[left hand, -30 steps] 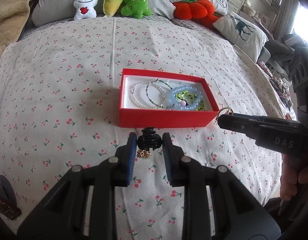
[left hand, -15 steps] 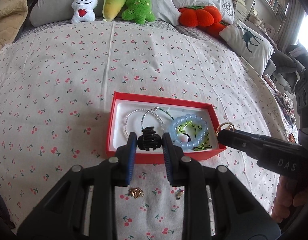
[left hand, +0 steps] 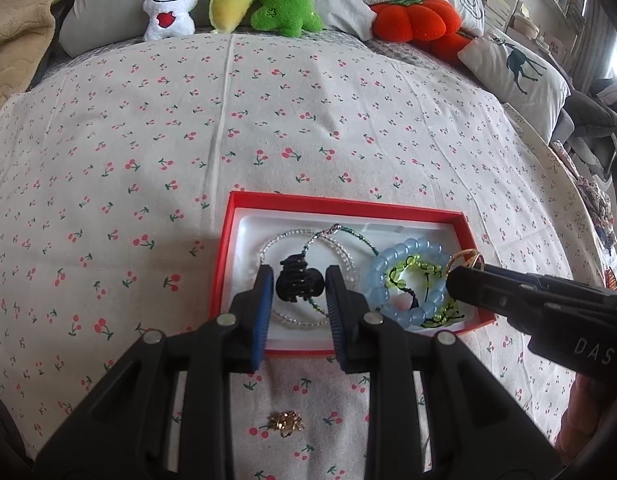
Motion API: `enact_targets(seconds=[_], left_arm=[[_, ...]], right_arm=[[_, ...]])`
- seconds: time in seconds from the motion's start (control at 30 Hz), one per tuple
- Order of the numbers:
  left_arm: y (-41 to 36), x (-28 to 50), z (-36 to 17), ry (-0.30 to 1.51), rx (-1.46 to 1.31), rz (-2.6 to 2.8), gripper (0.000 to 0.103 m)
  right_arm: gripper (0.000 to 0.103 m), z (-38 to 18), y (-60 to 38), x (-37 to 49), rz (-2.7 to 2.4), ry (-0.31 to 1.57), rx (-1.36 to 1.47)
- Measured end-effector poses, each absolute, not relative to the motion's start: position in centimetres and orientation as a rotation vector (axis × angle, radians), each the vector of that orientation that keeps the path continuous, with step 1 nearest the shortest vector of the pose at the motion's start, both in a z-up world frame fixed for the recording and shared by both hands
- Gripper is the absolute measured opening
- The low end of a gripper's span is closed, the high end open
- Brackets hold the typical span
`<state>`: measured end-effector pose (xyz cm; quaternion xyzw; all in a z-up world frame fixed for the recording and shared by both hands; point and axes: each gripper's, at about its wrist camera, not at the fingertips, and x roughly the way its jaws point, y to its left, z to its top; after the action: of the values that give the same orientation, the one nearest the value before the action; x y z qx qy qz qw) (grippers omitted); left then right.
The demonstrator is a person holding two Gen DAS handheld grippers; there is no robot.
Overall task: Organize jewelry
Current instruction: 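Carry the claw clip and gold ring into the red box and open both grippers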
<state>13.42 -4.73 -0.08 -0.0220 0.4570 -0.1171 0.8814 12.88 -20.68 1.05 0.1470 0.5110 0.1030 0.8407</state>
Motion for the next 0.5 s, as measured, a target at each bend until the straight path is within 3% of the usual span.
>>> enact_targets(seconds=[0.17, 0.5], left_arm=[[-4.5, 12.9, 0.6, 0.944, -0.047, -0.233, 0.041], [-3.1, 10.5, 1.8, 0.967, -0.049, -0.192, 0.042]], right_arm=[[0.023, 0.8, -20.8, 13.2, 0.212, 1.087, 0.311], [0.023, 0.6, -20.9, 13.3, 0.197, 1.091, 0.295]])
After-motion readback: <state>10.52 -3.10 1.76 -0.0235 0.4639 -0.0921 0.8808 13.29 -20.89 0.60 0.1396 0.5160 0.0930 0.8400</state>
